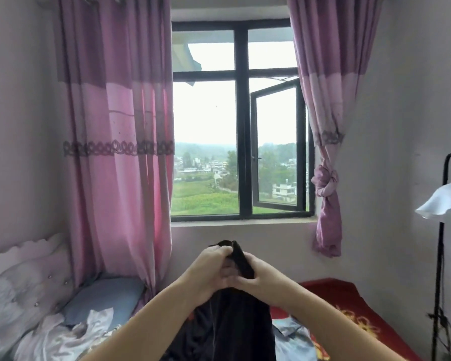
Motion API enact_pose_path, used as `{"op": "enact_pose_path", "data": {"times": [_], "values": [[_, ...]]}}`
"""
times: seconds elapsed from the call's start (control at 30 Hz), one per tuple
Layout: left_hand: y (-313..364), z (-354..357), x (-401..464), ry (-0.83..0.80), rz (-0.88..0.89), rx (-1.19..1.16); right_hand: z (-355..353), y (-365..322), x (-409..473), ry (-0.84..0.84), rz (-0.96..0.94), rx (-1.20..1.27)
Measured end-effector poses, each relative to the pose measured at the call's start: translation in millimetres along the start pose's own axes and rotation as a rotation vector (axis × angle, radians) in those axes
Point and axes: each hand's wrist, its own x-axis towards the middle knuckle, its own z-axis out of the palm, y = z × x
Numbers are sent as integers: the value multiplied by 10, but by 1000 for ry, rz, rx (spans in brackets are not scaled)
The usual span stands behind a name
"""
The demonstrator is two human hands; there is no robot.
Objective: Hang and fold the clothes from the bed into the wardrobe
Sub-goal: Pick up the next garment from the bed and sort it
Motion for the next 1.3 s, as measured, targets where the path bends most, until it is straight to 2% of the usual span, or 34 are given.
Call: {"op": "enact_pose_path", "data": {"times": [0.03, 0.17, 0.23, 0.33, 0.4, 0.47, 0.57, 0.63, 0.7, 0.8, 0.87, 0.9, 0.93, 1.0, 1.07, 1.1, 1.23, 1.3], "values": [[-15, -19, 5, -1, 67, 129, -70, -2, -13, -27, -13, -39], [-160, -124, 27, 76, 541, 1057, -287, -11, -64, -71, 33, -27], [-165, -126, 24, -10, 583, 1227, -335, -18, -88, -144, 27, -21], [-94, -127, 27, -266, 374, 994, -336, 31, -143, -236, 22, 12], [-79, -151, 49, -340, 306, 940, -301, 140, -179, -194, 52, -13], [-86, -167, 79, -326, 274, 930, -250, 338, -218, -127, 100, -131], [-42, -190, 94, -260, 247, 931, -127, 764, -332, -280, 266, -358], [27, -271, 87, -233, 240, 938, -107, 1082, -430, -323, 359, -402], [89, -401, 73, -257, 219, 986, -163, 1314, -479, -185, 360, -315], [84, -643, 71, -297, 95, 1094, -214, 1422, -450, 182, 289, -112], [36, -795, 93, -262, 26, 1130, -174, 1395, -455, 339, 198, -154], [8, -864, 96, -233, 1, 1127, -133, 1360, -491, 365, 133, -199], [-21, -926, 88, -208, -21, 1108, -75, 1301, -554, 326, 73, -255], [-66, -1023, 45, -184, -78, 1010, 83, 1271, -679, 177, -18, -518], [-95, -1085, 3, -196, -135, 911, 226, 1410, -724, 34, -13, -827], [-115, -1105, -8, -208, -159, 885, 285, 1512, -720, -3, 33, -877], [-214, -1126, 3, -262, -220, 869, 426, 1889, -576, -44, 340, -553], [-264, -1153, 45, -279, -241, 866, 480, 2033, -487, -41, 425, -488]]}}
